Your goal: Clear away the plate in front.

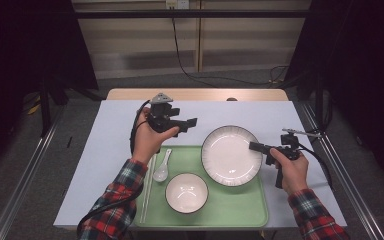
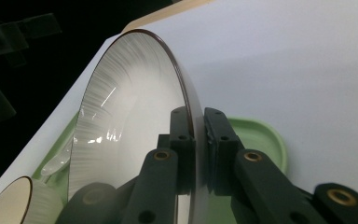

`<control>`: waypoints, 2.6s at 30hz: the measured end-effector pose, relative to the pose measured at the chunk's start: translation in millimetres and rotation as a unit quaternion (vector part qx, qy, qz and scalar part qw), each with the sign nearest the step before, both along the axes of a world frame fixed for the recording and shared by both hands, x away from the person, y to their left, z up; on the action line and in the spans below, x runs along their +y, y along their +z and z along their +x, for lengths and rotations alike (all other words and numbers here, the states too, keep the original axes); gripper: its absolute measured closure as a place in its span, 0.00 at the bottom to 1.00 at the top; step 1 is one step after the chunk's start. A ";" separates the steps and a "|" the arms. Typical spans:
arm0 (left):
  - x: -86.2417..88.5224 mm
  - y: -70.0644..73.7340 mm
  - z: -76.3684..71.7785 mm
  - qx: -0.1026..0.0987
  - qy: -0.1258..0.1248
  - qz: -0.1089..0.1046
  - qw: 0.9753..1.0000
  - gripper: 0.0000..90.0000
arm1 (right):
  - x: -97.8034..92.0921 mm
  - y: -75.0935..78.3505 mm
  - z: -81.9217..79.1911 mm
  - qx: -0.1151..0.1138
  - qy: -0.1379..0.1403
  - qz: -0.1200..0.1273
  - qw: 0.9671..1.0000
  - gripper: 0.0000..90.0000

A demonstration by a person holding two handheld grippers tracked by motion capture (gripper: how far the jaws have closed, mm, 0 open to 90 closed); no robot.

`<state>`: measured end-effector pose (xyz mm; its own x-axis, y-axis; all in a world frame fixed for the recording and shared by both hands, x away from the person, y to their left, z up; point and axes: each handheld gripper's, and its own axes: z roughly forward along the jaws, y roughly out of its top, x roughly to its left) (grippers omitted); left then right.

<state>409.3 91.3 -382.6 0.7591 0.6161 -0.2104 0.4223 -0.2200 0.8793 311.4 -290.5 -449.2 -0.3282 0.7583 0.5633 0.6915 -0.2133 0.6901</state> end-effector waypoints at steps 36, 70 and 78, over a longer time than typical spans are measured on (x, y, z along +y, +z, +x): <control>84.4 -25.2 -37.3 -0.011 0.086 0.008 0.996 0.13 | 2.2 -10.4 -3.8 0.042 0.018 -0.006 0.999 0.92; 84.1 -32.6 -38.4 -0.005 0.088 0.015 0.996 0.13 | 7.6 -25.6 -9.6 0.038 0.061 -0.074 0.995 0.87; 87.5 -32.3 -38.5 -0.003 0.092 0.014 0.996 0.13 | 7.7 -27.9 -9.9 0.022 0.065 -0.102 0.992 0.86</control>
